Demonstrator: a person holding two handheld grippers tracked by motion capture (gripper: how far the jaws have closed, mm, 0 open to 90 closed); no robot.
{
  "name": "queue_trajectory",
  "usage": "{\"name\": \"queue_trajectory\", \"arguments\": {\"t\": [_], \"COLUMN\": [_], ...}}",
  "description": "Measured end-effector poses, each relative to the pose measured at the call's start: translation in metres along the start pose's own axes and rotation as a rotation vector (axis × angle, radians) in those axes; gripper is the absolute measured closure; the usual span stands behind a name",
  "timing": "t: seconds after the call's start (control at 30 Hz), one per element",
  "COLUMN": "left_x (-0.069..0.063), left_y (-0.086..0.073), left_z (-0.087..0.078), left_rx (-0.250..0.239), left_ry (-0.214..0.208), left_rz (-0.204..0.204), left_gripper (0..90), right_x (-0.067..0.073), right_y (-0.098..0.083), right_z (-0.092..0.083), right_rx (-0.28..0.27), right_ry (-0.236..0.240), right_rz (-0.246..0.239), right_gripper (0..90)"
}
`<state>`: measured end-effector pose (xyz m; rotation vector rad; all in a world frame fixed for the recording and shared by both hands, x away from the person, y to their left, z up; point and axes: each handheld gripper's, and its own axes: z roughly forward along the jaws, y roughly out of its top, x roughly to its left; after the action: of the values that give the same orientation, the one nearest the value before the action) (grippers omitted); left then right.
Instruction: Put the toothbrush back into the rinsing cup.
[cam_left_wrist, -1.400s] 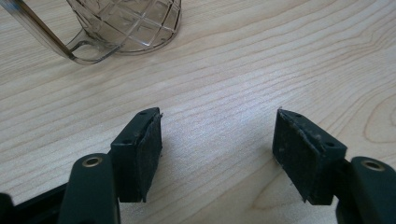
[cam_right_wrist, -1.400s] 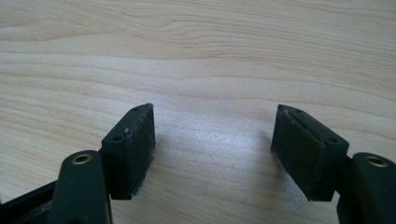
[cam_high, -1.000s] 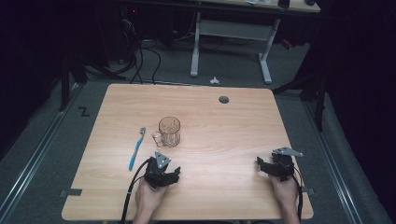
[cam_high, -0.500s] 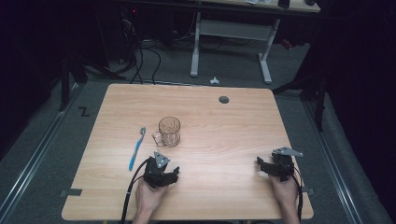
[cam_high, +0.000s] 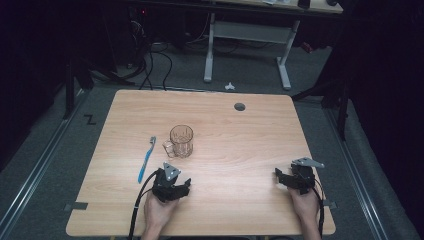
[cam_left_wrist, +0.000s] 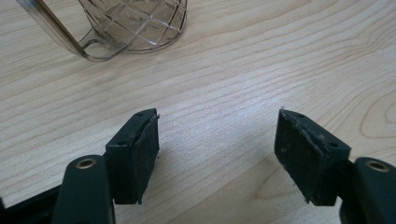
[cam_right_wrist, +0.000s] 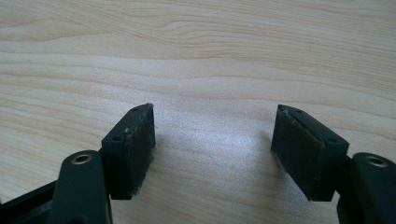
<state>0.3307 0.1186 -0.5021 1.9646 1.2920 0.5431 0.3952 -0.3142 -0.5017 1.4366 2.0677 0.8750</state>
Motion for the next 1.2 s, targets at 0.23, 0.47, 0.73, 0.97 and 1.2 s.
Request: {"name": "queue_trajectory", "arguments": {"t": [0.23,0.47,0.73,0.97,1.2], "left_x": [0.002,0.003,0.006,0.007,0.008], "left_y": [0.000,-0.001,-0.001,-0.002,-0.002], "left_z": [-0.004,-0.009,-0.014,-0.020,-0.025], "left_rx": [-0.003,-0.008,-0.011,-0.019,-0.009], "left_ry": [-0.008,-0.006,-0.001,-0.005,-0.004], "left_rz": [-0.011,-0.011,-0.014,-0.015,0.001], "left_gripper": [32.5,32.5,31.7,30.8,29.5], "right_x": [0.000,0.000,0.000,0.000,0.000], "right_y": [0.000,0.000,0.000,0.000,0.000], "right_z": [0.000,0.000,0.000,0.000,0.000], "right_rx": [0.000,0.000,0.000,0.000,0.000], "right_ry": [-0.001,0.000,0.000,0.000,0.000], "right_rz": [0.000,0.000,0.000,0.000,0.000], "right_gripper": [30.5,30.5,30.5,30.5,30.5]}}
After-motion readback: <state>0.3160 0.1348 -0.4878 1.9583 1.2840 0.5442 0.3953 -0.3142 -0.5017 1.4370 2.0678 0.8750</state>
